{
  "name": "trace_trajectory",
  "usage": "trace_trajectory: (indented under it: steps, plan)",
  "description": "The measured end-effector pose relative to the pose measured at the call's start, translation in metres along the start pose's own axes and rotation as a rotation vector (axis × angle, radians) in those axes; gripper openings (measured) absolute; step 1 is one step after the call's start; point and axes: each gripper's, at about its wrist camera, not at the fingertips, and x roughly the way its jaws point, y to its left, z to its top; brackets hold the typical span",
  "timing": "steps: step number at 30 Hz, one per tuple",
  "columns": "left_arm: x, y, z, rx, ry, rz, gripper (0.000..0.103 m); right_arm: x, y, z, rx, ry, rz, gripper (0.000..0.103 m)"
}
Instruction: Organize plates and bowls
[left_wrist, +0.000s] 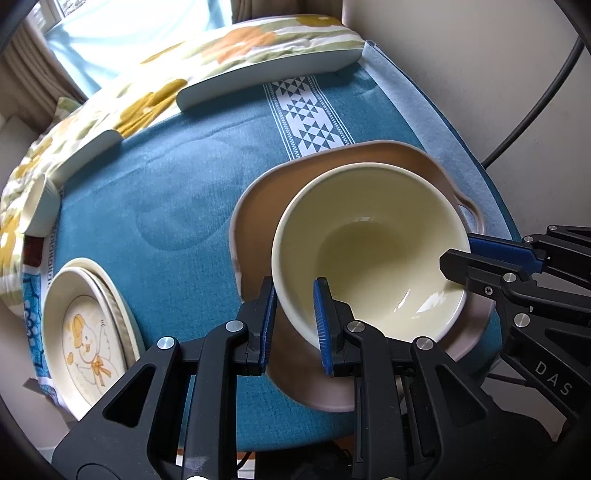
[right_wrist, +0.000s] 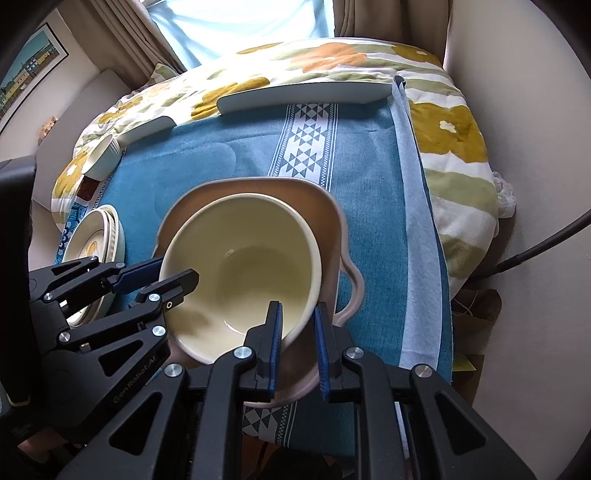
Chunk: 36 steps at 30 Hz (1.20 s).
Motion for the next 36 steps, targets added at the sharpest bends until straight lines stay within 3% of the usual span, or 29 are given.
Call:
trace_trajectory:
  steps: [14, 22, 24, 26, 27, 28, 29, 30, 31, 36]
  plan:
    - [-0.032, 0.001, -0.002, -0.008, -0.065, -0.005, 0.018, -0.033, 0.002, 0.0, 0.01, -0.076, 0.018, 0.016]
    - [-0.091, 0.043, -0.001, -0.137, -0.182, -0.027, 0.018, -0.065, 0.009, 0.016, -0.021, -0.14, 0.082, 0.016]
    - [-0.102, 0.061, -0.004, -0.187, -0.188, -0.063, 0.018, -0.069, 0.013, 0.022, -0.029, -0.153, 0.099, 0.016]
    - [-0.11, 0.081, -0.008, -0.244, -0.174, -0.101, 0.019, -0.073, 0.018, 0.027, -0.041, -0.175, 0.127, 0.033]
    - [-0.113, 0.089, -0.012, -0.27, -0.165, -0.104, 0.025, -0.074, 0.022, 0.031, -0.046, -0.184, 0.146, 0.056]
    - [-0.116, 0.098, -0.016, -0.292, -0.16, -0.1, 0.044, -0.074, 0.026, 0.034, -0.053, -0.195, 0.168, 0.075]
    - [-0.119, 0.107, -0.021, -0.32, -0.163, -0.09, 0.063, -0.074, 0.03, 0.038, -0.061, -0.203, 0.188, 0.081]
    - [-0.123, 0.116, -0.027, -0.354, -0.176, -0.073, 0.092, -0.073, 0.035, 0.042, -0.07, -0.208, 0.201, 0.084]
    - [-0.128, 0.127, -0.033, -0.392, -0.195, -0.054, 0.103, -0.071, 0.04, 0.046, -0.079, -0.209, 0.208, 0.084]
    - [-0.143, 0.182, -0.057, -0.524, -0.219, -0.002, 0.103, -0.063, 0.075, 0.069, -0.147, -0.221, 0.259, 0.085]
